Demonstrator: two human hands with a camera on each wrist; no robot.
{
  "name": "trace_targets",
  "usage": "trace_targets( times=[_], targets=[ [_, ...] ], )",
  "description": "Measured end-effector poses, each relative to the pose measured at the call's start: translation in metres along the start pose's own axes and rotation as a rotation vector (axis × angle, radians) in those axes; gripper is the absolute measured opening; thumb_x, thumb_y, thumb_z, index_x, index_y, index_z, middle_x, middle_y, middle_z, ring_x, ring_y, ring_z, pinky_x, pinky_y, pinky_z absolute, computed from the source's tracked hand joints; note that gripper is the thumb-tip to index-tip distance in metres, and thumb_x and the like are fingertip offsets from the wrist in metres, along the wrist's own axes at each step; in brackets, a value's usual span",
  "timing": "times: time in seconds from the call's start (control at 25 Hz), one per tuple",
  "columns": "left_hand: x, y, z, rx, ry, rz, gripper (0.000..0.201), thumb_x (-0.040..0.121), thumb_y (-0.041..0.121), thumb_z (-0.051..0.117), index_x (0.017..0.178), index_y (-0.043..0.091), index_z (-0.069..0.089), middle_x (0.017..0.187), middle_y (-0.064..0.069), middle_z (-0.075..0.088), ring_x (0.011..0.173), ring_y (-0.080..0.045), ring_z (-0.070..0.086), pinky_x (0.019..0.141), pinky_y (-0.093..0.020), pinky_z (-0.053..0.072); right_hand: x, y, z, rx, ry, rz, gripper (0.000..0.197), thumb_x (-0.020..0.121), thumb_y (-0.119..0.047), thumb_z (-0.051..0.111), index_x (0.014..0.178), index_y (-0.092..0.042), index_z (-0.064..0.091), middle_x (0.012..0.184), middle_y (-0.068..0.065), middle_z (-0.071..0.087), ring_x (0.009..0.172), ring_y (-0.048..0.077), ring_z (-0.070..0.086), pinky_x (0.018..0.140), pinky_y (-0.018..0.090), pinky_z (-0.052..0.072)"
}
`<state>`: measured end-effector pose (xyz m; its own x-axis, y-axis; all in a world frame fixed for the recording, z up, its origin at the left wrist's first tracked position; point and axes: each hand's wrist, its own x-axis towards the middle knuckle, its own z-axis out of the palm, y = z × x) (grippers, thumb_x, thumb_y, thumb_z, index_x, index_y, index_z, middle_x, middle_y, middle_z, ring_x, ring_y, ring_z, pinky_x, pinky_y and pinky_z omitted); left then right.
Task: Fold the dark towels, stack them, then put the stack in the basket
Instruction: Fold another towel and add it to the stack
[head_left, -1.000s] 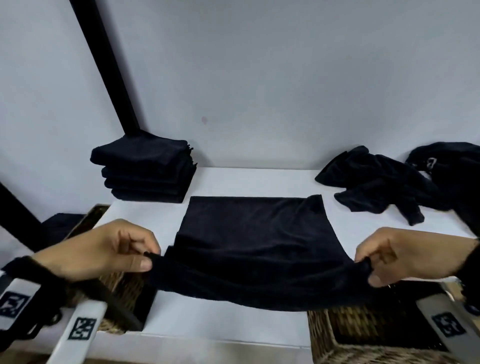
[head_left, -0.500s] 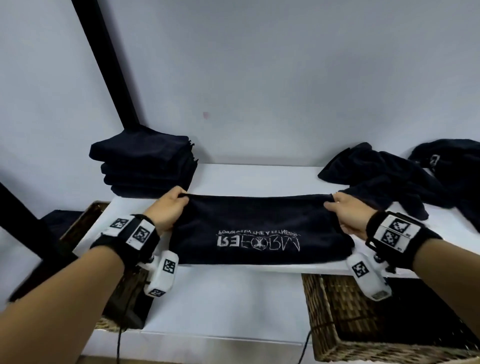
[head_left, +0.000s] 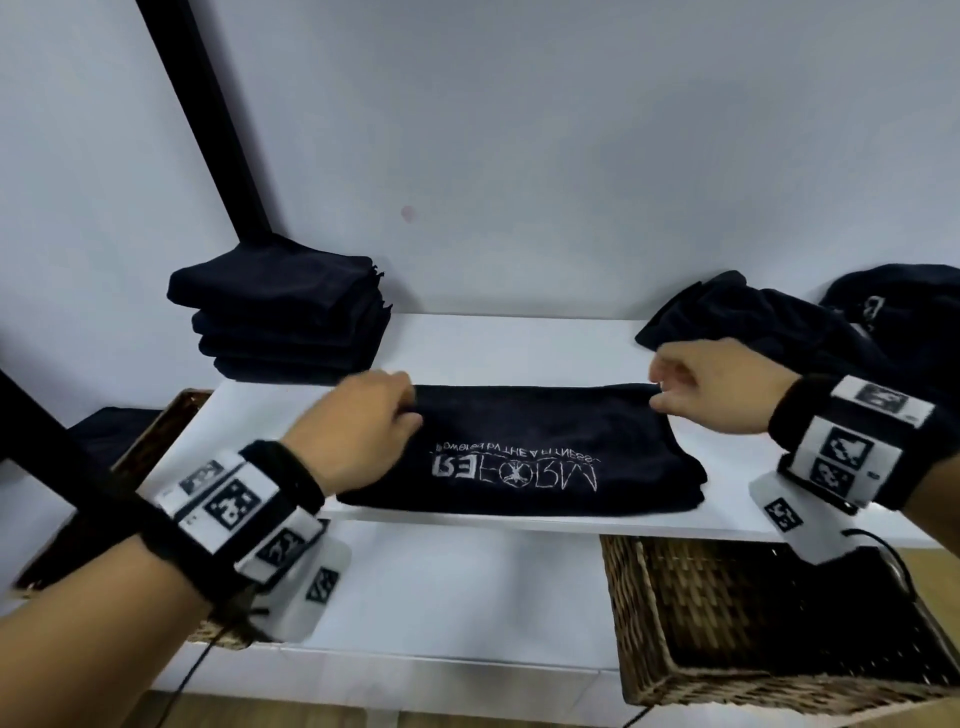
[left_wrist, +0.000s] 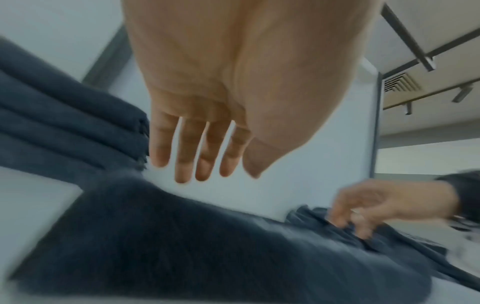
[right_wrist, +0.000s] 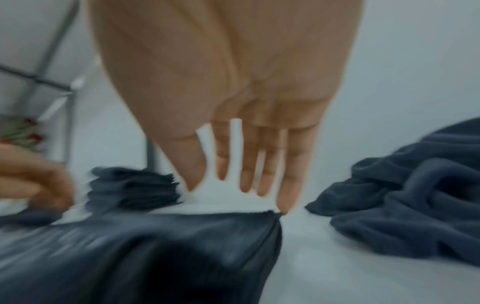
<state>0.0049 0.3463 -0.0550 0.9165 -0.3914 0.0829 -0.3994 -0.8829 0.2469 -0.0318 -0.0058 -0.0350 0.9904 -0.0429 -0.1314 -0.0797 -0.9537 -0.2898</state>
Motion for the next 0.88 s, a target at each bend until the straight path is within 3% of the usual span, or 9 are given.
trace_targets(
  times=[0.08, 0.16, 0.32, 0.4, 0.44, 0.52, 0.56, 0.72, 0.88],
  targets=[
    [-0.023, 0.021, 0.022, -0.035, -0.21, 0.072, 0.051, 0.095, 0.052, 0.03, 0.137, 0.026, 0.042, 0.139, -0.007, 0.046, 0.13, -0.031, 0.042, 0.107, -0.042, 0.035, -0.02, -0.006, 0.012, -0.19, -0.156, -0.241, 0.043, 0.089, -0.043, 0.062, 0.129, -0.032, 0.054, 0.13, -0.014, 0.056, 0.12, 0.011, 0.054, 0.092, 0.018, 0.038],
    [-0.026, 0.023, 0.042, 0.047, -0.434, -0.051, 0.054, 0.097, 0.058, 0.015, 0.15, 0.045, 0.011, 0.162, 0.0, 0.008, 0.147, -0.04, 0.005, 0.117, -0.054, 0.009, -0.041, -0.007, 0.028, -0.266, -0.288, -0.258, 0.053, 0.093, -0.053, 0.048, 0.143, -0.045, 0.035, 0.154, -0.015, 0.03, 0.138, 0.008, 0.036, 0.108, 0.019, 0.026],
    [-0.002, 0.011, 0.053, 0.106, -0.536, -0.067, 0.049, 0.094, 0.066, 0.008, 0.139, 0.065, -0.009, 0.159, 0.008, -0.022, 0.142, -0.039, -0.026, 0.111, -0.064, -0.012, -0.093, -0.007, 0.047, -0.393, -0.334, -0.186, 0.09, 0.07, -0.087, 0.019, 0.15, -0.047, 0.007, 0.162, -0.003, 0.009, 0.147, 0.017, 0.021, 0.116, 0.03, 0.021],
    [0.02, 0.012, 0.054, 0.181, -0.557, -0.042, 0.049, 0.095, 0.065, 0.015, 0.138, 0.067, -0.009, 0.159, 0.008, -0.023, 0.143, -0.038, -0.025, 0.111, -0.066, -0.01, -0.111, -0.019, 0.062, -0.568, -0.274, -0.223, 0.103, 0.064, -0.087, 0.049, 0.151, -0.037, 0.024, 0.152, 0.016, 0.036, 0.131, 0.034, 0.045, 0.105, 0.042, 0.04],
    [0.031, 0.014, 0.053, 0.229, -0.568, -0.022, 0.05, 0.096, 0.063, 0.019, 0.138, 0.067, -0.008, 0.159, 0.008, -0.022, 0.144, -0.038, -0.022, 0.111, -0.066, -0.008, -0.113, -0.022, 0.071, -0.628, -0.21, -0.232, 0.101, 0.056, -0.075, 0.068, 0.143, -0.03, 0.043, 0.13, 0.022, 0.056, 0.106, 0.037, 0.06, 0.087, 0.044, 0.053],
    [0.056, 0.021, 0.054, 0.302, -0.58, 0.039, 0.052, 0.098, 0.055, 0.025, 0.138, 0.066, -0.006, 0.161, 0.007, -0.018, 0.146, -0.039, -0.016, 0.11, -0.068, -0.005, -0.107, -0.018, 0.087, -0.687, -0.051, -0.245, 0.082, 0.045, -0.042, 0.084, 0.12, -0.017, 0.062, 0.083, 0.017, 0.064, 0.064, 0.03, 0.057, 0.052, 0.039, 0.054],
    [0.069, 0.024, 0.056, 0.351, -0.573, 0.074, 0.054, 0.099, 0.05, 0.025, 0.139, 0.065, -0.006, 0.161, 0.007, -0.015, 0.146, -0.039, -0.013, 0.11, -0.069, -0.004, -0.104, -0.019, 0.088, -0.692, 0.022, -0.276, 0.073, 0.045, -0.032, 0.084, 0.113, -0.014, 0.066, 0.072, 0.013, 0.06, 0.056, 0.028, 0.052, 0.046, 0.038, 0.05],
    [0.081, 0.054, 0.04, 0.525, -0.428, 0.188, 0.063, 0.095, 0.03, 0.035, 0.145, 0.057, 0.01, 0.163, 0.005, -0.007, 0.148, -0.031, -0.012, 0.109, -0.07, -0.003, -0.112, -0.043, 0.096, -0.56, 0.112, -0.45, 0.041, 0.06, -0.039, 0.067, 0.096, -0.018, 0.07, 0.061, 0.004, 0.058, 0.05, 0.023, 0.055, 0.044, 0.033, 0.047],
    [-0.017, 0.057, 0.036, 0.281, -0.197, 0.485, 0.076, 0.073, 0.016, 0.041, 0.146, 0.037, 0.033, 0.161, 0.005, 0.014, 0.15, -0.018, 0.003, 0.119, -0.051, 0.007, -0.127, -0.054, 0.113, -0.268, 0.071, -0.478, 0.036, 0.073, -0.04, 0.042, 0.098, -0.029, 0.066, 0.069, -0.011, 0.062, 0.06, 0.012, 0.059, 0.054, 0.027, 0.05]
  ],
)
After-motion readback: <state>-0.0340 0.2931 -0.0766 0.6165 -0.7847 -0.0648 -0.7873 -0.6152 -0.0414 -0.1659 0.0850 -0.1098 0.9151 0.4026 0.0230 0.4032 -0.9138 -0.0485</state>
